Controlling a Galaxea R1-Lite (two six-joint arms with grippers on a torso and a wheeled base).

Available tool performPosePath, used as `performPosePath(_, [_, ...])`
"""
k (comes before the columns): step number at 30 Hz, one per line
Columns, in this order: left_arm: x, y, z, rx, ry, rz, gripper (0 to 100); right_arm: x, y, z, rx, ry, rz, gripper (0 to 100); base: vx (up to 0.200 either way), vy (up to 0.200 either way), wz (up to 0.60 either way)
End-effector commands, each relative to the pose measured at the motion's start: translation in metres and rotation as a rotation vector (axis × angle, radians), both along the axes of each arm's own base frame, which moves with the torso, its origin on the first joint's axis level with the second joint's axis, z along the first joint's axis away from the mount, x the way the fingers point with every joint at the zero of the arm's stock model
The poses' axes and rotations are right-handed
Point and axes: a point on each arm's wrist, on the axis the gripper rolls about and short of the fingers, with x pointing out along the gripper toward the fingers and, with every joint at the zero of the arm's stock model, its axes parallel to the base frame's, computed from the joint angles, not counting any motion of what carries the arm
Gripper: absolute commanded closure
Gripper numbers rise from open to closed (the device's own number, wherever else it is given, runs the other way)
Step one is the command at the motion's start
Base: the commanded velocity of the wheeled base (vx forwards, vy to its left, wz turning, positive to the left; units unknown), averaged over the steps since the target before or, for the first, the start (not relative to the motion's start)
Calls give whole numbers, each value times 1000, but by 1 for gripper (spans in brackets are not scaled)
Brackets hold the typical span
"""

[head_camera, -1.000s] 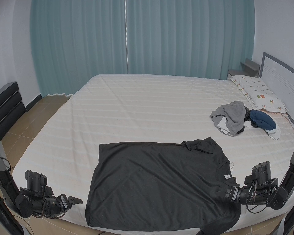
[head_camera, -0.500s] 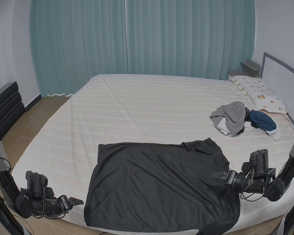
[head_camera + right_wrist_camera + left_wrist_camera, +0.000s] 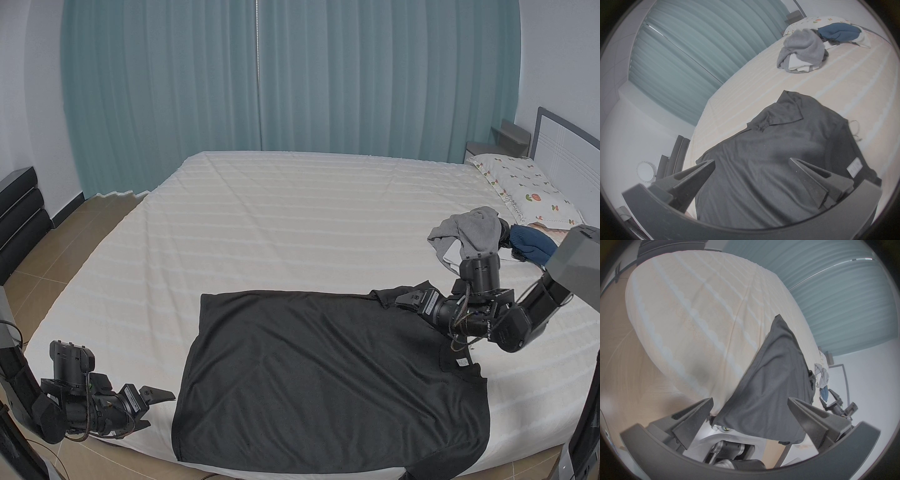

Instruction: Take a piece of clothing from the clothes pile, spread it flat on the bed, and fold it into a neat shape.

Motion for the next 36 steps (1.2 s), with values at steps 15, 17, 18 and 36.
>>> performPosePath(15, [15,-8,-11,-57,-11,-1,0,104,15,-61,-79,127,-77,0,0,0,0])
performPosePath(17, [15,-8,-11,-57,-11,-1,0,112,15,-65,-112,128,-90,0,0,0,0])
performPosePath(18, [15,-8,-11,-57,-11,-1,0,116,14,-65,-120,121,-101,0,0,0,0])
performPosePath(36, [15,-8,-11,-57,-11,-1,0,183,0,-33,-42,-336,-197,0,0,0,0])
